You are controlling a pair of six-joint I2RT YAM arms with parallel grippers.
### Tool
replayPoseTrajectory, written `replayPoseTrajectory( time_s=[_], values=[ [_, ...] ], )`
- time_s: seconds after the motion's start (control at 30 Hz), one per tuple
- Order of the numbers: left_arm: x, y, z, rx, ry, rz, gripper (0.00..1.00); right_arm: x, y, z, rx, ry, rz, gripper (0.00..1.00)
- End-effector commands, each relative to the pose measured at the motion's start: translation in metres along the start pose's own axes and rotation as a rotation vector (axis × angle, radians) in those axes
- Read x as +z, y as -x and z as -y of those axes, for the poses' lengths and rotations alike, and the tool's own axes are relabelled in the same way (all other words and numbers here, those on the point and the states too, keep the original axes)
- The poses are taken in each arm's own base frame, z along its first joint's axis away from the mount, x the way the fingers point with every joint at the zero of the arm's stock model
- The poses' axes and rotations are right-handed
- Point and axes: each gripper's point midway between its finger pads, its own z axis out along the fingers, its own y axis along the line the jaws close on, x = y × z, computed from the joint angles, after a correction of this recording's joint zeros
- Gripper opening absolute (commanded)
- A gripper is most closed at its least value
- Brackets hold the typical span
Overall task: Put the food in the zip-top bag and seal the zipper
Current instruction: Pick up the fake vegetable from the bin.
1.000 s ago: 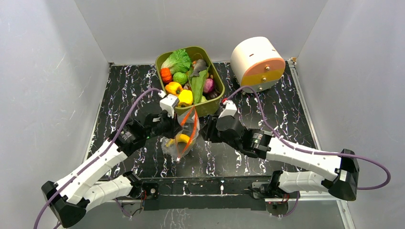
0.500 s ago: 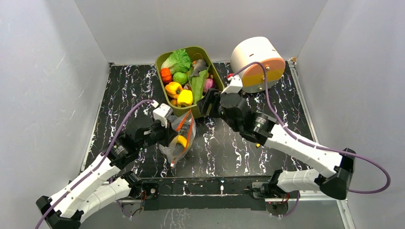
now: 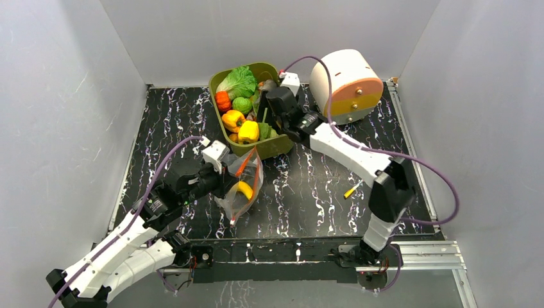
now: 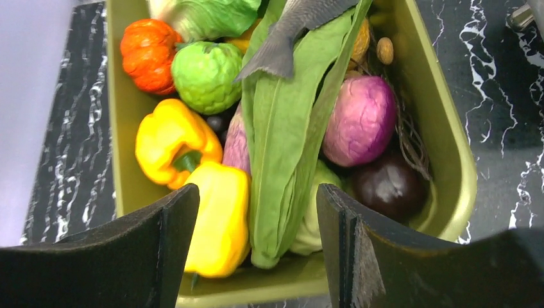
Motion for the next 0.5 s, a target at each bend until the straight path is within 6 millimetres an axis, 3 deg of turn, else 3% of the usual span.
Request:
replayPoseTrajectory(
  time_s=[0.0,0.23,0.47],
  values=[
    [-0.003,0.009,0.005,0.020,-0.027,0.038,0.00,0.025,0.018,-0.002,-0.041,-0.043,0.010,0.65],
    [-0.007,0.010,0.003,0.019,-0.013,0.054,0.00,0.070,-0.008,0.000,-0.070,-0.059,-0.050,0.71],
    [-0.007,0.009,0.002,0.021,-0.007,0.046,0.00,0.101,-0.023,0.018,-0.117,-0.186,-0.087,0.63]
  ],
)
